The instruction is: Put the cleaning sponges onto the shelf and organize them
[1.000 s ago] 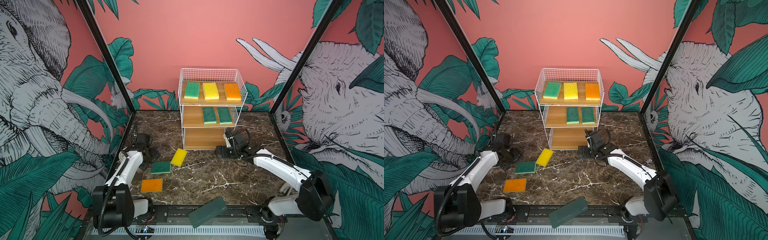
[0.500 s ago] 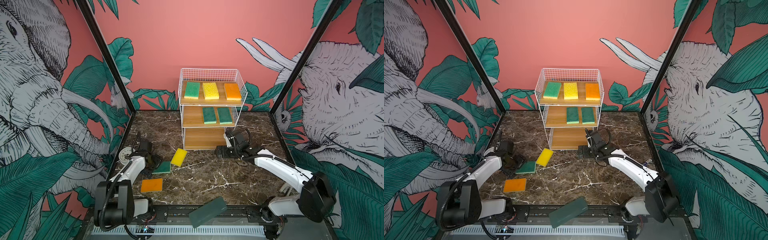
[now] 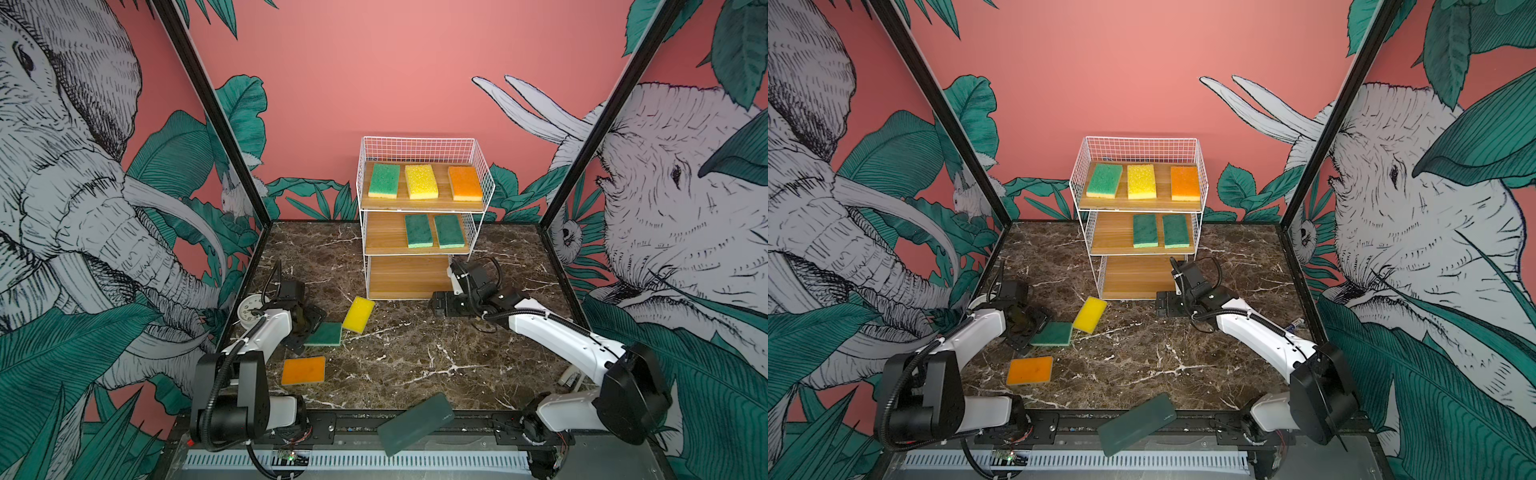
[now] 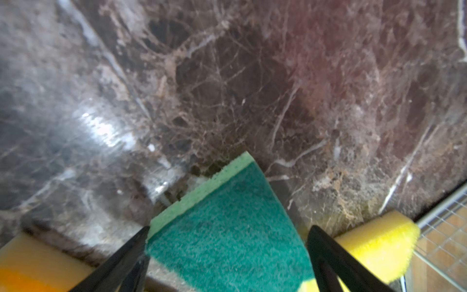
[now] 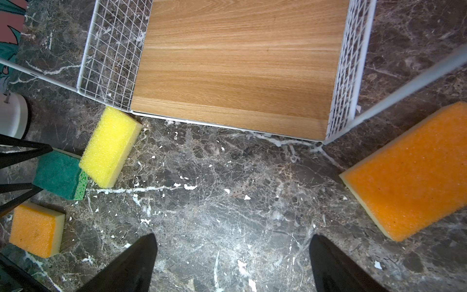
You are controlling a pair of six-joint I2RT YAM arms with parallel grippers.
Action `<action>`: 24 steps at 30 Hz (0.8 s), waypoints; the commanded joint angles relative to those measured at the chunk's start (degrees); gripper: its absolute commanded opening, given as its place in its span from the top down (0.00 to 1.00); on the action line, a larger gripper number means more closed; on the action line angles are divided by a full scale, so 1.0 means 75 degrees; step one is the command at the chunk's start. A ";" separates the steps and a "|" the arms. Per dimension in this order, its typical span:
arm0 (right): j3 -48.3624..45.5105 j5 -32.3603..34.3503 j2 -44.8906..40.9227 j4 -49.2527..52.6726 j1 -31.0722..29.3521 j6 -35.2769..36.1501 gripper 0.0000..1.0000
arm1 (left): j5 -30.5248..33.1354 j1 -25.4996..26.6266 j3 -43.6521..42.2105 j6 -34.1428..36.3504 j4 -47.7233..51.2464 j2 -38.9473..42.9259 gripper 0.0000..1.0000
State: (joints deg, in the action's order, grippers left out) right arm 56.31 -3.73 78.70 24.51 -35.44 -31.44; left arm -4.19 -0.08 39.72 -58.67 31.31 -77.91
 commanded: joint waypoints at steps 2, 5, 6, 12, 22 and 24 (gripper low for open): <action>0.0058 0.0060 -0.0010 0.0004 0.0038 0.0066 0.03 | 0.0187 0.0010 0.0305 0.0093 0.0167 -0.0454 0.08; 0.0047 0.0117 -0.0050 0.0061 0.0050 0.0108 0.03 | 0.0223 0.0010 0.0496 0.0214 0.0187 -0.0655 0.10; 0.0059 0.0133 -0.0061 0.0078 0.0048 0.0124 0.03 | 0.0297 0.0010 0.0617 0.0288 0.0267 -0.0693 0.11; 0.0055 0.0134 -0.0069 0.0094 0.0107 0.0149 0.03 | 0.0565 0.0019 0.1468 0.1120 0.0832 -0.1091 0.20; -0.0070 0.0169 -0.0209 0.0110 0.0163 0.0143 0.03 | 0.0668 0.0273 0.1955 0.1783 0.1907 -0.1245 0.11; -0.0090 0.0140 -0.0227 0.0084 0.0166 0.0149 0.03 | 0.0692 0.0357 0.1846 0.1726 0.2032 -0.0993 0.10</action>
State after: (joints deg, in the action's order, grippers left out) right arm 56.31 -3.44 78.48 24.99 -34.68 -31.18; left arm -0.49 1.80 54.26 -46.35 41.67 -89.10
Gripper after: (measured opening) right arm 0.968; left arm 0.900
